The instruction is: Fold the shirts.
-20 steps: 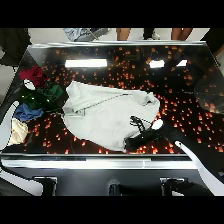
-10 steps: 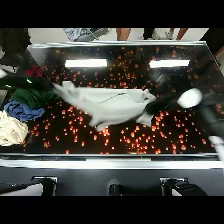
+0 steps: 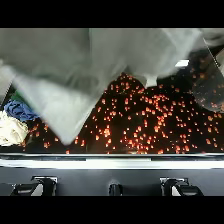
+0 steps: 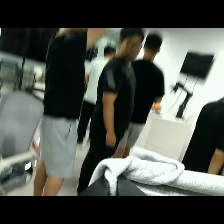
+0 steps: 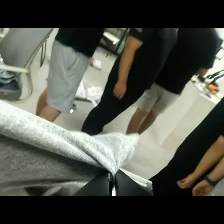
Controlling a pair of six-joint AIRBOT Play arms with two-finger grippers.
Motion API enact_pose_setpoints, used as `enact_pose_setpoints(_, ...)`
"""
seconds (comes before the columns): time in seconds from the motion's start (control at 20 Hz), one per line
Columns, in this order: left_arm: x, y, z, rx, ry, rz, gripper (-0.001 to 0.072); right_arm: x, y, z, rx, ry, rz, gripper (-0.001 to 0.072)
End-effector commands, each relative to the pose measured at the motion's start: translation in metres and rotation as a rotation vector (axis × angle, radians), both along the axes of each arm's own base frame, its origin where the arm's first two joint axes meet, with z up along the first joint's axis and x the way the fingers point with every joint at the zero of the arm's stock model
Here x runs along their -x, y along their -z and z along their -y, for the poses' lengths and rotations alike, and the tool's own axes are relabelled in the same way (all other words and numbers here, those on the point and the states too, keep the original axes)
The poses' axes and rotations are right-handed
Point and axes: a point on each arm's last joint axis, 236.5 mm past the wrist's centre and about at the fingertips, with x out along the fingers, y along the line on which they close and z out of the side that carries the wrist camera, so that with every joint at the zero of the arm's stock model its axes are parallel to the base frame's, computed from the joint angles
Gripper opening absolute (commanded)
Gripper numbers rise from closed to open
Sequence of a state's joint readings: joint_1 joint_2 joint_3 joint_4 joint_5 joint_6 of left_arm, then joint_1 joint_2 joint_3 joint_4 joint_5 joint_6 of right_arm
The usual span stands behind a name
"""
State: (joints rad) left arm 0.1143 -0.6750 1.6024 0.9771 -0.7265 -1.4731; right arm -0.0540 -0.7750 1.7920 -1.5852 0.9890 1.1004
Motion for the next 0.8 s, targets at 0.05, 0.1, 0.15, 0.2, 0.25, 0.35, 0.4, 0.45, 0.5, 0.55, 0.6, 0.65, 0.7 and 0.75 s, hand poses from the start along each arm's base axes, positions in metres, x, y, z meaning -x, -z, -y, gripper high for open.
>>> enact_pose_setpoints(0.05,0.028,-0.005,-0.005,-0.04,-0.052,0.026,0.0027,0.023,-0.003,0.009,0.017,0.043,-0.012,0.004)
enact_pose_setpoints(0.1,0.019,0.006,-0.007,-0.062,-0.061,-0.019,0.0027,0.014,0.008,0.01,0.017,0.043,-0.058,0.004)
enact_pose_setpoints(0.15,0.004,0.023,-0.009,-0.085,-0.066,-0.085,0.0027,0.003,0.024,0.011,0.013,0.043,-0.12,0.004)
enact_pose_setpoints(0.2,-0.014,0.042,-0.011,-0.107,-0.069,-0.157,0.0028,-0.012,0.045,0.011,0.017,0.041,-0.204,0.004)
enact_pose_setpoints(0.25,-0.036,0.066,-0.014,-0.128,-0.068,-0.248,0.0028,-0.032,0.075,0.013,0.028,0.037,-0.32,0.004)
enact_pose_setpoints(0.35,-0.087,0.124,-0.016,-0.139,-0.041,-0.436,0.0028,-0.075,0.149,0.014,0.049,0.015,-0.584,0.004)
enact_pose_setpoints(0.4,-0.114,0.159,-0.016,-0.152,-0.023,-0.527,0.0028,-0.098,0.187,0.013,0.045,-0.001,-0.706,0.004)
enact_pose_setpoints(0.45,-0.14,0.195,-0.015,-0.163,-0.005,-0.61,0.0028,-0.127,0.225,0.008,0.021,-0.029,-0.797,0.004)
enact_pose_setpoints(0.5,-0.167,0.236,-0.013,-0.172,0.016,-0.697,0.0029,-0.158,0.26,0.006,0.003,-0.049,-0.859,0.004)
enact_pose_setpoints(0.55,-0.191,0.275,-0.009,-0.185,0.035,-0.769,0.0029,-0.186,0.293,0.004,-0.031,-0.054,-0.898,0.0041)
enact_pose_setpoints(0.6,-0.215,0.316,-0.005,-0.198,0.055,-0.841,0.003,-0.215,0.327,0.002,-0.087,-0.044,-0.922,0.0041)
enact_pose_setpoints(0.65,-0.234,0.352,-0.002,-0.199,0.067,-0.902,0.003,-0.233,0.357,0.001,-0.143,-0.032,-0.956,0.0041)
enact_pose_setpoints(0.7,-0.251,0.389,0.002,-0.191,0.077,-0.961,0.0029,-0.246,0.389,-0.001,-0.2,-0.014,-0.997,0.0041)
enact_pose_setpoints(0.75,-0.261,0.42,0.005,-0.188,0.085,-1.013,0.003,-0.253,0.415,-0.002,-0.251,0.004,-1.037,0.0041)
